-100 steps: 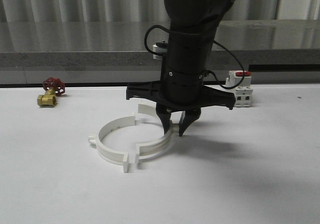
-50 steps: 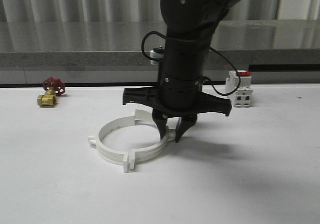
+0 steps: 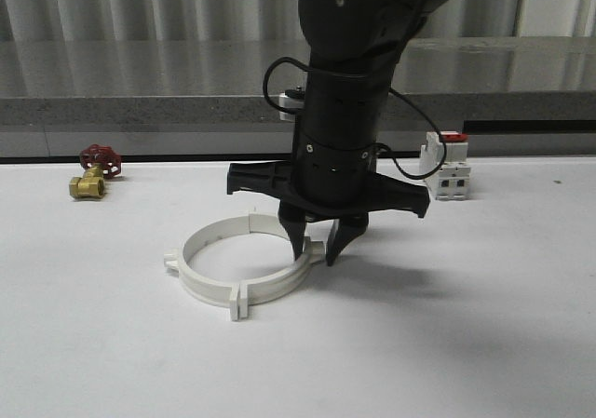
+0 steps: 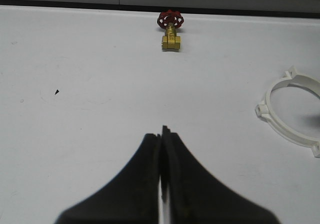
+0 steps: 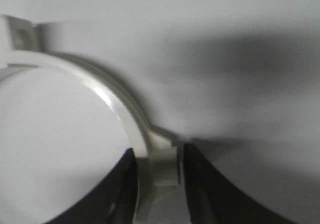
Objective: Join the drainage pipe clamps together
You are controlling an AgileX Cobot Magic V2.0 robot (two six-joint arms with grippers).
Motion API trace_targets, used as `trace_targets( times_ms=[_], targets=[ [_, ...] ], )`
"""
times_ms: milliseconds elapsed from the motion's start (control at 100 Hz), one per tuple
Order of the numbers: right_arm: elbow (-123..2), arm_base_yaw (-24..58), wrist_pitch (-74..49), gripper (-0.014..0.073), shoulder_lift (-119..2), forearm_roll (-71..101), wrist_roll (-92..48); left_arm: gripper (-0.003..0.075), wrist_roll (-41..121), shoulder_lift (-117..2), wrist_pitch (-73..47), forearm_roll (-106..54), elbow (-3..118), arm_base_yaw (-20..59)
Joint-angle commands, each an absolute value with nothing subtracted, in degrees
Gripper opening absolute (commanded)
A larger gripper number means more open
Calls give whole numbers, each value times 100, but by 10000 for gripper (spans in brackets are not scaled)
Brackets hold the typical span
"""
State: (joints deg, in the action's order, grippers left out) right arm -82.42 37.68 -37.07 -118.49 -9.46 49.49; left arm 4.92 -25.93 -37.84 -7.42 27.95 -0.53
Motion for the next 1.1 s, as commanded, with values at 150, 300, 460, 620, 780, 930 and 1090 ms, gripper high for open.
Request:
trace_targets(
  times_ms=[150,300,460,620,780,930,1090],
  targets=[
    [-8402,3775,-3512,428,-11558,-1002,4939,-21,495,-2619,-3335,-845,2945,-64],
    [-8402,3750,-3504,428,-11420,-1096,4832,-21,495,-2619,-3335,-845,2945,-64],
    [-8402,3680,-3452,426,-10896,-1411,4276,-21,495,-2619,-3335,-845,2945,-64],
    [-8382,3379,-3785,426,-10141,-1491,3371,-21,495,-2619,-3335,-845,2945,-64],
    [-8010,2816,-4045,426,-9171,-1491,2617,-21,495,-2619,-3335,-845,2945,-64],
    [-7216,2110,-4046,426,-8096,-1491,2337,-21,495,-2619,-3335,-845,2945,-64],
    [-6269,1301,-4046,421,-6880,-1498,2125,-21,495,-2619,-3335,-845,2945,-64]
  ],
)
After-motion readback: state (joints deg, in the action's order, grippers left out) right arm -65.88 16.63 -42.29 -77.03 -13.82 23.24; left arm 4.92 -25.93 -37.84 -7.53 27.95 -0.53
